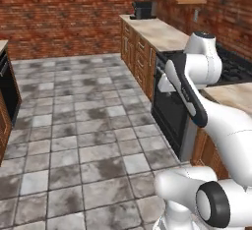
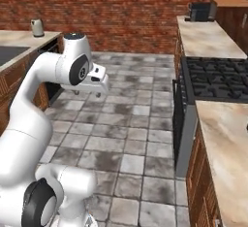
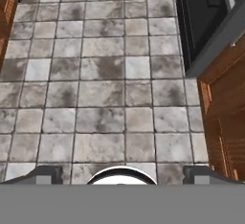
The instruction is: Navigate to the coffee machine.
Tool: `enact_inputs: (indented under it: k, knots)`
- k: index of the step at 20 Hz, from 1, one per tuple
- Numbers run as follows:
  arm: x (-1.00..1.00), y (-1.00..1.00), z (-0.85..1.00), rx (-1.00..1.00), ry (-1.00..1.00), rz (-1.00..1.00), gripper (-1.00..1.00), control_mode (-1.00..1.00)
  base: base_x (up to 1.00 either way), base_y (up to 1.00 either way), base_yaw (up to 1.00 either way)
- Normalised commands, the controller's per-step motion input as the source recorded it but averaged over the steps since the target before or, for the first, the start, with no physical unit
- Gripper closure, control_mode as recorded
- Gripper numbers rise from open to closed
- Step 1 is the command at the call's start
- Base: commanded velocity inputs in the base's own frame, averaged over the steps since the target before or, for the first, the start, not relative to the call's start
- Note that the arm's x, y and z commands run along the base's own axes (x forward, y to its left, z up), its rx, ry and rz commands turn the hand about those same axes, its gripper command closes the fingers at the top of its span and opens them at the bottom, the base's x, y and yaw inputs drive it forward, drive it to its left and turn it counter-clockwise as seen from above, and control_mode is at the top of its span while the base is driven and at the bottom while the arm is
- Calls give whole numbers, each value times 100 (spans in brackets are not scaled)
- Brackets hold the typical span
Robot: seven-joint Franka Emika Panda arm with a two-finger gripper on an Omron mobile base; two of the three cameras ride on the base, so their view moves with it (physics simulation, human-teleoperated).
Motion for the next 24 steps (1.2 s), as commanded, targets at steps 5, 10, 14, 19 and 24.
enact_inputs:
  k: [5,10,14,19,24]
  knots:
    - [0,0,0,0,0,0,-100,100,100,6,19]
    - [0,0,0,0,0,0,-100,100,100,5,9]
    - [0,0,0,0,0,0,-100,100,100,7,6]
    - [0,0,0,0,0,0,-100,100,100,7,3]
    - [0,0,0,0,0,0,-100,100,100,3,0]
